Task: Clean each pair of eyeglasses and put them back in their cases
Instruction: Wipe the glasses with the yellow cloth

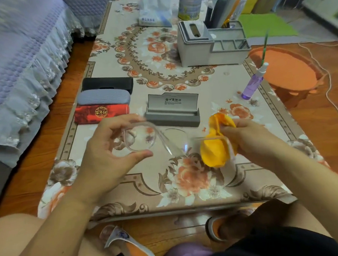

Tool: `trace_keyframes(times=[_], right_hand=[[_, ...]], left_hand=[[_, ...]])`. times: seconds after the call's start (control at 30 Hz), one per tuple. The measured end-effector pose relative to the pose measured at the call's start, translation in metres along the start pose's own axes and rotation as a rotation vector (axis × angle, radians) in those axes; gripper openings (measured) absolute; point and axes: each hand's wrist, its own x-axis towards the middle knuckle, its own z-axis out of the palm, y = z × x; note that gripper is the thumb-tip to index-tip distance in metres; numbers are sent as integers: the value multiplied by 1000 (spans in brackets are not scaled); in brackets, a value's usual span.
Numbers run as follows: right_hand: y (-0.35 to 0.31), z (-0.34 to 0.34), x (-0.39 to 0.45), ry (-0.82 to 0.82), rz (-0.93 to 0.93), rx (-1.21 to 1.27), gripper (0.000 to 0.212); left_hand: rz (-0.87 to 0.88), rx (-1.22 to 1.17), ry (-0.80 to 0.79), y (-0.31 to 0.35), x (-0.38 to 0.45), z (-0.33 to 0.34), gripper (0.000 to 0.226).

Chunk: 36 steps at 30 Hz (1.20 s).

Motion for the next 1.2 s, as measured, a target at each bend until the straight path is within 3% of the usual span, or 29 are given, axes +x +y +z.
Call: trace_keyframes(times=[0.1,0.2,0.33,0.43,0.5,0.57,0.63,0.73,0.87,0.97,1.03,1.2], right_hand=[[-3,-17,11,213,-97,-266,12],[-13,-26,12,270,-148,-445,4],[-37,-28,4,382,-293,-872,6],[-55,-28,-1,325,-323,-726,15],[-72,-23,-10,247,-326,-402,12],[-92,-16,-21,69,-337,26,12],[-104,-9,-28,-130,-352,160,14],[-104,6,-22,-317,-275,-62,18],[-88,24,7,-75,-288,-577,19],[-79,23,10,-158,-213,-569,49],[-73,20,3,-236,-232,-637,55],[-77,16,-9,-283,-337,-771,28]], left_hand=[[137,141,19,-5,-3,3,59],[262,197,54,-9,-7,16,67],[382,281,64,-16,-7,19,69],[393,304,38,-21,-6,24,65],[378,295,16,-22,-4,26,60],[363,300,-8,-23,-1,26,57],[354,291,-14,-22,1,26,55],[357,231,6,-20,2,27,50],[372,226,33,-17,0,27,60],[359,204,36,-17,-1,23,64],[359,199,40,-17,0,19,66],[401,221,21,-13,2,16,69]])
